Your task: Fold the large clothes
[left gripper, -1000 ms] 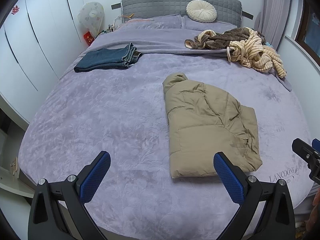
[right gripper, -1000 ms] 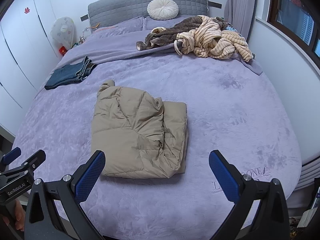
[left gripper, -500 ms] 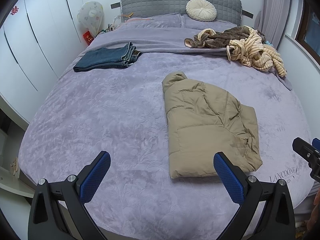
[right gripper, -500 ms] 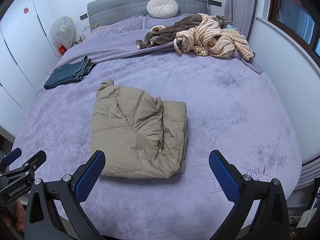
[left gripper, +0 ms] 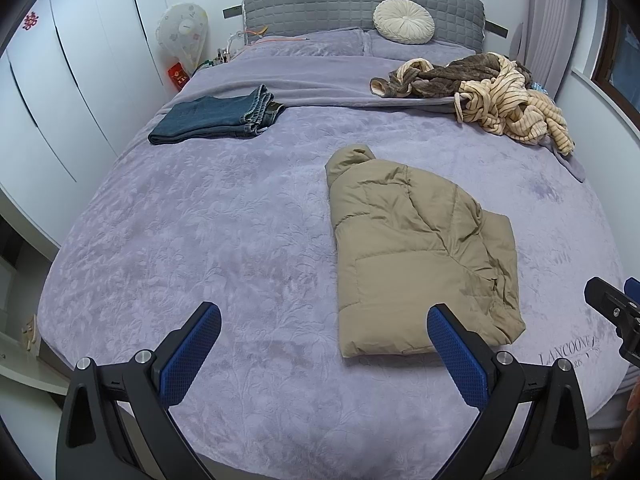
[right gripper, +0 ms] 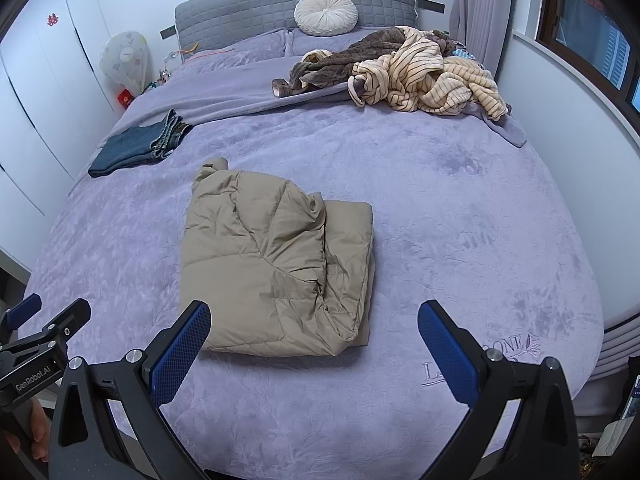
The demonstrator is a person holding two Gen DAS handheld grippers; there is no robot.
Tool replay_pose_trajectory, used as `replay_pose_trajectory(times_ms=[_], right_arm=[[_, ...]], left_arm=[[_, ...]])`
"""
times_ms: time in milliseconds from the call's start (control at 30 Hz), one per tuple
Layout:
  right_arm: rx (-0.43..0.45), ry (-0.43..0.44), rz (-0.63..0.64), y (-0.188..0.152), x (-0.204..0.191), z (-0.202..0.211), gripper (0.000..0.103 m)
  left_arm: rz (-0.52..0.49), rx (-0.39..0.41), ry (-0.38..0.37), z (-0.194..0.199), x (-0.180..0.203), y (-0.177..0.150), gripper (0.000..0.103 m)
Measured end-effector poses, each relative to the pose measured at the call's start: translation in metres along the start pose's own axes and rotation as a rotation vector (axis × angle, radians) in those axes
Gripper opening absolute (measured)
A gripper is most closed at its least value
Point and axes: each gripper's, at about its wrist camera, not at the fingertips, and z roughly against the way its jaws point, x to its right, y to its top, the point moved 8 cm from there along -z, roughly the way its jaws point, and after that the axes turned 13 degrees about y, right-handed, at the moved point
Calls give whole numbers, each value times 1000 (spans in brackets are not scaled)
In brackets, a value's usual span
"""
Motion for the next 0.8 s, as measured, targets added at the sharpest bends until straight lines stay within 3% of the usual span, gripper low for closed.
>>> replay_pose_trajectory(times_ms=[800], right_arm=[[-4, 2, 0, 0, 1, -1, 103]], left_arm=[[11, -4, 13, -1, -4, 1, 103]])
